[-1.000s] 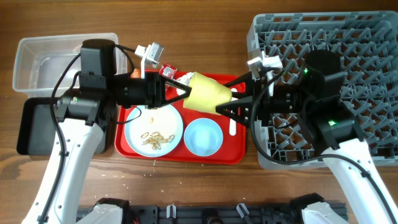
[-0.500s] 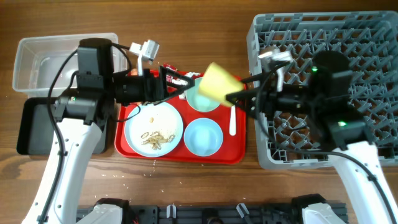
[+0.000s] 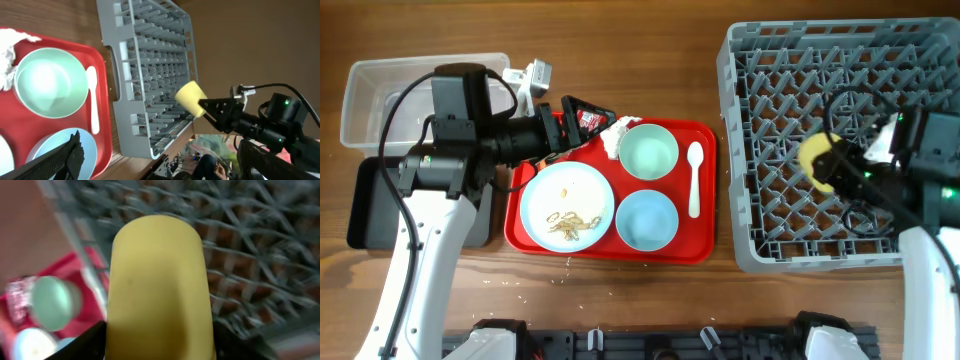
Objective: Sort waste into correct bins and load items into the dishwasher rack
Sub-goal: 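Carry the yellow cup with the right gripper into the dish rack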
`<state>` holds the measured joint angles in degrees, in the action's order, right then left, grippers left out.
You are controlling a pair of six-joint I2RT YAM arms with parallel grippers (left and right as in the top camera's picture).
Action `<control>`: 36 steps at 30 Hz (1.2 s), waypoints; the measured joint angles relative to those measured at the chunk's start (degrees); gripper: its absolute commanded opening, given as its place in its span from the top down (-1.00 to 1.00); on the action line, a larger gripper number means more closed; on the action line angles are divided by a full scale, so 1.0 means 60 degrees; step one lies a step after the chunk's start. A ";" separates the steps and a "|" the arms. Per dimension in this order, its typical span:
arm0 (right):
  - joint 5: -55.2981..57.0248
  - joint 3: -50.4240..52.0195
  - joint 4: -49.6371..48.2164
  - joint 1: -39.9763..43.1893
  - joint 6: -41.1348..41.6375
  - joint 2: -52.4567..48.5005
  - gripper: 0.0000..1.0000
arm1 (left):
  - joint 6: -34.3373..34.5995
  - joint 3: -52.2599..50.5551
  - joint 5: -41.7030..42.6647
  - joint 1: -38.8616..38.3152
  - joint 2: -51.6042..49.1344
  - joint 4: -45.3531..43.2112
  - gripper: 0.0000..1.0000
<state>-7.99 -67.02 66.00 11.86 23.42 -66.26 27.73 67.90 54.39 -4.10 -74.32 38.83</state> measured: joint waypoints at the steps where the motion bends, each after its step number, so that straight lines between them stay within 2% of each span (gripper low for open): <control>1: 0.0233 -0.0044 0.0186 0.0015 0.0073 -0.0138 0.02 | 0.0000 0.0000 -0.0091 0.0000 0.0000 0.0084 -1.00; 5: 0.0521 -0.0051 0.0455 0.0015 0.0160 -0.1111 -0.11 | 0.0000 0.0000 -0.0503 0.0000 0.0000 0.0543 -1.00; 7: 0.0437 -0.0051 0.0477 0.0015 0.0131 -0.1694 -0.30 | 0.0000 0.0000 -0.0688 0.0000 0.0000 0.0652 -1.00; 9: 0.0375 -0.0051 0.0503 0.0018 0.0102 -0.2142 -0.60 | 0.0000 0.0000 -0.0816 0.0000 0.0000 0.0721 -1.00; 11: 0.0310 -0.0051 0.0539 0.0015 0.0076 -0.2499 -0.76 | 0.0000 0.0000 -0.0871 0.0000 0.0000 0.0754 -1.00; 15: 0.0138 -0.0069 0.0459 0.0015 -0.0040 -0.2637 -0.81 | 0.0000 0.0000 -0.0889 0.0000 0.0000 0.0754 -0.99; 19: -0.0470 -0.0433 0.0463 0.0015 -0.0459 -0.2452 -0.76 | 0.0000 0.0000 -0.0914 0.0000 0.0000 0.0754 -1.00; 25: -0.1698 -0.0765 0.0175 -0.0302 -0.1075 -0.0874 -0.60 | -0.0069 0.0000 -0.0969 -0.0033 0.0000 0.0780 -1.00; 31: -0.2597 -0.0816 -0.0812 -0.2728 -0.1421 -0.0193 -0.18 | -0.0280 0.0000 -0.2167 -0.0652 0.0000 0.1009 -0.99; 35: -0.2069 -0.0816 -0.1647 -0.4772 -0.0801 -0.0641 -0.12 | -0.0240 0.0004 -0.3530 -0.0987 0.0004 0.1632 -0.99; 36: -0.1781 -0.0816 -0.1679 -0.5289 -0.0568 -0.0914 -0.03 | -0.0204 0.0022 -0.4116 -0.0980 0.0004 0.2069 -0.99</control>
<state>-18.68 -71.92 55.92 -19.88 20.01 -71.75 26.50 68.03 29.69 -9.98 -74.30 51.24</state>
